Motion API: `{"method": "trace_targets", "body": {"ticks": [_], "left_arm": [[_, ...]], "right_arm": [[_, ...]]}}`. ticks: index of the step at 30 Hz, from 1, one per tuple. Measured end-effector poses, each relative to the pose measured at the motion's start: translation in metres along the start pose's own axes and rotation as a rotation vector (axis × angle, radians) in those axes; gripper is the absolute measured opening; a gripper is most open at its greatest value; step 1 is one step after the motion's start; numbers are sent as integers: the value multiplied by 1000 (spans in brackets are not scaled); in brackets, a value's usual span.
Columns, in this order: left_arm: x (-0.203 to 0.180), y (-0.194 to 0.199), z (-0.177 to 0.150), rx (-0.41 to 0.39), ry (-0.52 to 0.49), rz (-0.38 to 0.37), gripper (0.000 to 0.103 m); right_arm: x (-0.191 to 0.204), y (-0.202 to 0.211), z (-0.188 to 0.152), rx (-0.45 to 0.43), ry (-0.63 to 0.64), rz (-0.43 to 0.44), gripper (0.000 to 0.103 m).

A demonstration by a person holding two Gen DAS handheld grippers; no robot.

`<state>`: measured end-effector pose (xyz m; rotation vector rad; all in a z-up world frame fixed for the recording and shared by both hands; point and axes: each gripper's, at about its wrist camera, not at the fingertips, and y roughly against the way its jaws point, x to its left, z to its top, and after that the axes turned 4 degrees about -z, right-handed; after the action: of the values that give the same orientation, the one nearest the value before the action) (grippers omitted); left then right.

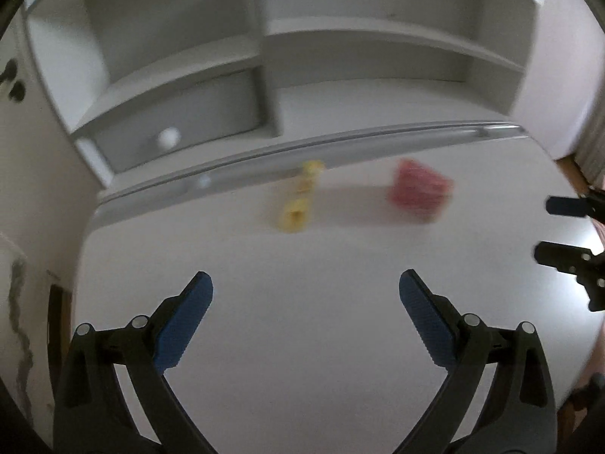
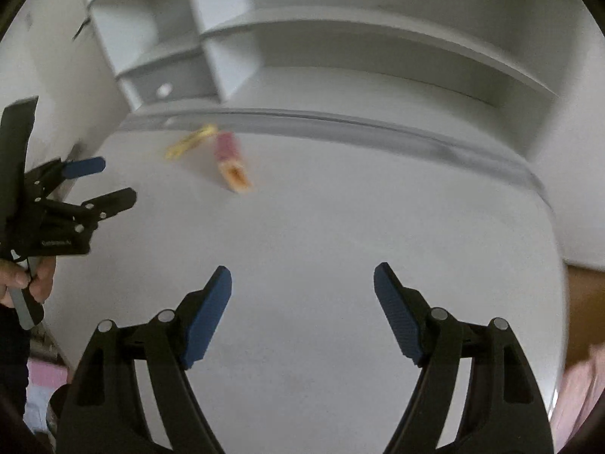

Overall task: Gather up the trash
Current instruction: 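Move both open tools back over the desk toward the remaining items, then grasp the pink popsicle-print box with the right tool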

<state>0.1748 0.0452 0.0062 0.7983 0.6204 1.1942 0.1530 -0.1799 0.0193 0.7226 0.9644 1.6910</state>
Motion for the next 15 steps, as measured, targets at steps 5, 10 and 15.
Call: {"method": "trace_targets", "body": {"ticks": [5, 10, 15], "left_arm": [[21, -23, -1, 25, 47, -20, 96], [20, -42, 5, 28, 14, -26, 96], [20, -62, 26, 32, -9, -43, 96]], "right_arm": [[37, -57, 56, 76, 64, 19, 75], [44, -77, 71, 100, 75, 12, 50], [41, -66, 67, 63, 117, -11, 17]]}}
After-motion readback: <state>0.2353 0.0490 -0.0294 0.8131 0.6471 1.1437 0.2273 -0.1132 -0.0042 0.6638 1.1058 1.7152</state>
